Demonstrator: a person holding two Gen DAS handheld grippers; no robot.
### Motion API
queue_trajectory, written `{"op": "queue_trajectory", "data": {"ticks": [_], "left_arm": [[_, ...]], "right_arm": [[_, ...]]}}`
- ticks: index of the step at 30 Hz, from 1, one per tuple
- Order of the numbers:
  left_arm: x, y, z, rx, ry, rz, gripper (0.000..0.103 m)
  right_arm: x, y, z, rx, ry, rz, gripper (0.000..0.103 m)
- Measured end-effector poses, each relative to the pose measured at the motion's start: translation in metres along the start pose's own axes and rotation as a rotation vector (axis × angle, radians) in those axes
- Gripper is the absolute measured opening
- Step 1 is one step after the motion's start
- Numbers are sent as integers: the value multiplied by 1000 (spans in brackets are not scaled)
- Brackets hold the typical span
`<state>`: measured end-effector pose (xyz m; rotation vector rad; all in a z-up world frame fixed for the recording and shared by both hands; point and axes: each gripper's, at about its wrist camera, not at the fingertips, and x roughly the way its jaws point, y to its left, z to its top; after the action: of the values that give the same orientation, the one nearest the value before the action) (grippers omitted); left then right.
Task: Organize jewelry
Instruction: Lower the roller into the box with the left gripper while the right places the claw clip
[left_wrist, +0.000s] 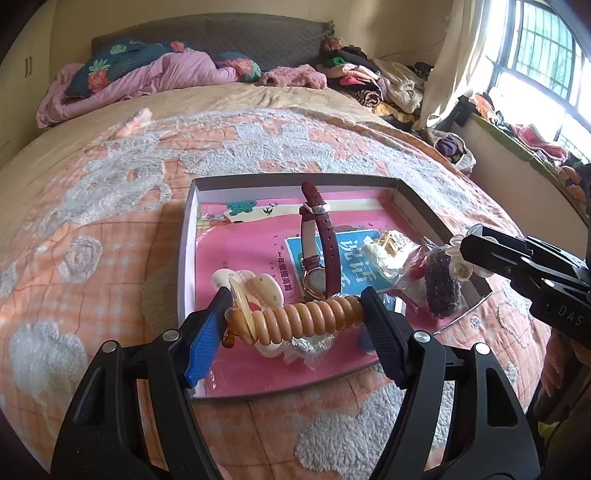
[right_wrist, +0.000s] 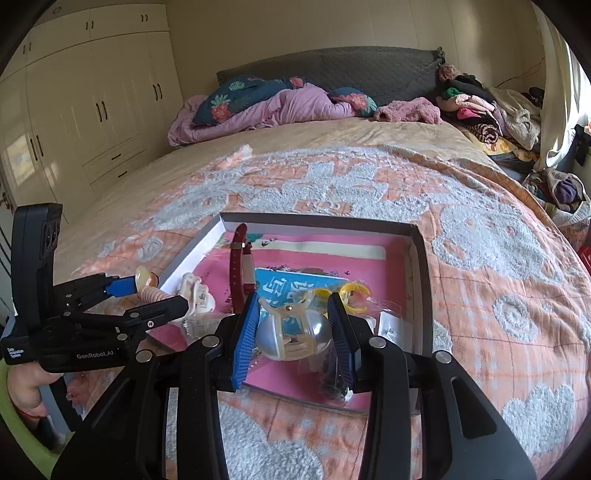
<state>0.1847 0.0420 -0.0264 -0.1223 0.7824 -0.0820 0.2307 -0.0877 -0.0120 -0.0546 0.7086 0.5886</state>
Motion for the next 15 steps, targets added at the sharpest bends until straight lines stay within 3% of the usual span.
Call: {"op": "queue_trajectory", "data": {"ticks": [15], "left_arm": [[19, -3, -6, 26, 35, 2, 63]], "right_arm": [[30, -3, -4, -31, 60, -5, 37]]}}
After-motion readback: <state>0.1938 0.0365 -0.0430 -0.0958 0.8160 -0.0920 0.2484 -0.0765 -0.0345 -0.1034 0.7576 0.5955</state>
